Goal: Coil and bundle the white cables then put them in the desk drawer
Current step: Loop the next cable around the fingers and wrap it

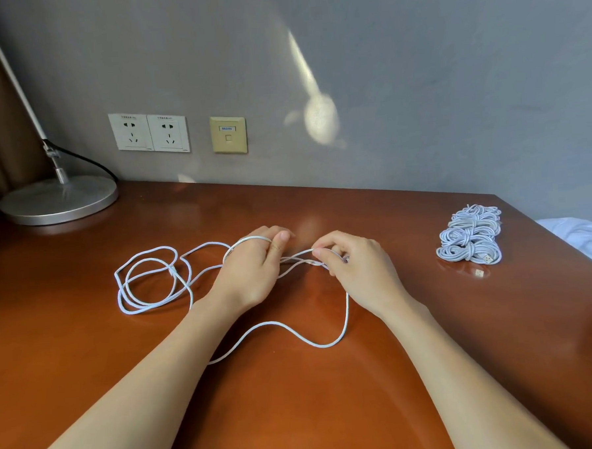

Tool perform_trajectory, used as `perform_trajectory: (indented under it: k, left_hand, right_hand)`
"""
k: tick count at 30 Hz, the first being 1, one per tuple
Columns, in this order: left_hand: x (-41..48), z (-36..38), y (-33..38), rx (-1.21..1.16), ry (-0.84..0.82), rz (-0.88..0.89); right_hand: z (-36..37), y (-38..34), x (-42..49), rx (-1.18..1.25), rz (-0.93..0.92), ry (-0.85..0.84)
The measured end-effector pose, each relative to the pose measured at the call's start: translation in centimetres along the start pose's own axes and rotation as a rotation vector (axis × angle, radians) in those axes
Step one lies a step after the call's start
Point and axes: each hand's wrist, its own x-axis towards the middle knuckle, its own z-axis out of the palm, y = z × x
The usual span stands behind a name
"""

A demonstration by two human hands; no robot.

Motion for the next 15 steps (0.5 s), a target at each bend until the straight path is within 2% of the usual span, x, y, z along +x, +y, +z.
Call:
perform_trajectory:
  k: [9, 15]
  left_hand:
    - [-0.5, -0.2, 0.9, 0.097, -0.144, -0.049]
    - [-0.3, -0.3, 1.6, 0.204, -0.068, -0.07]
  right_hand:
    - [0.2, -0.7, -0.2, 0.184, 0.038, 0.065]
    - [0.2, -0.9, -0.1, 0.22, 0.04, 0.081]
